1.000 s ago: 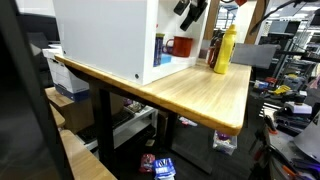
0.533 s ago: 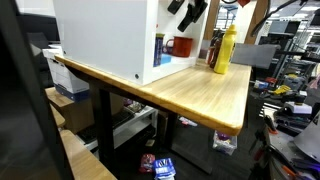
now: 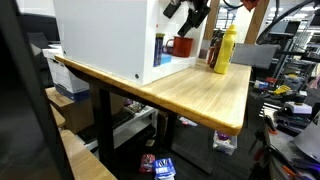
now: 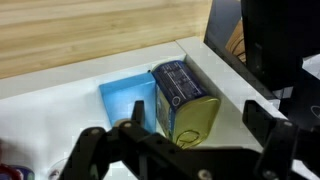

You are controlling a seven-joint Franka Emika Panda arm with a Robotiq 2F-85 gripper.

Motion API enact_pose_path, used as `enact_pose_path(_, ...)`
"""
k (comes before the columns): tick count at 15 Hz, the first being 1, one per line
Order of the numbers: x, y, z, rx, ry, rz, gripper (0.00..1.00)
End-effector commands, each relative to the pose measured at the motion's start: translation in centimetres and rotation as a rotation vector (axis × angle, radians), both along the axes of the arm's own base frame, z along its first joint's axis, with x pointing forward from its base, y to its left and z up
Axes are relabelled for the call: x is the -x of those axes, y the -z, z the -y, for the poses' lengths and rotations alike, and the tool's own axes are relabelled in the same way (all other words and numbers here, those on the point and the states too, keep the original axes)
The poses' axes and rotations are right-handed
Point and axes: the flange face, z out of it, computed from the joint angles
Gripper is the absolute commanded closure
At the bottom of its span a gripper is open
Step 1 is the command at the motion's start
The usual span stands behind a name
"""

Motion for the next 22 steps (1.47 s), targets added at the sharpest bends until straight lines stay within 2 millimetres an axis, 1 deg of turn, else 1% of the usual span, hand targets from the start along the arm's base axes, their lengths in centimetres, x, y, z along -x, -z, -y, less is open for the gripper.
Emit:
enact_pose_path(1, 0.0, 0.4, -0.1, -0.032, 0.038, 0.008, 0.0)
enact_pose_path(9, 0.1, 0.5, 1.0, -0.077, -0.002, 0.057, 0.0)
enact_pose_path(13, 0.3, 1.5, 2.3, -0.069, -0.046, 0.074, 0.0)
enact_pose_path(18, 0.1, 2.1, 2.2, -0.065, -0.12, 0.093, 0.0)
enact_pose_path(19, 0.1, 2.1, 2.1, -0.06, -0.133, 0.096, 0.25)
enact_pose_path(20, 0.0, 2.1, 1.9, -0.058, -0.15, 0.101, 0.26)
enact_pose_path(21, 0.0, 2.1, 1.8, -0.054, -0.163, 0.104, 0.3)
enact_pose_path(22, -0.1, 2.0, 1.6, -0.049, -0.178, 0.11, 0.36)
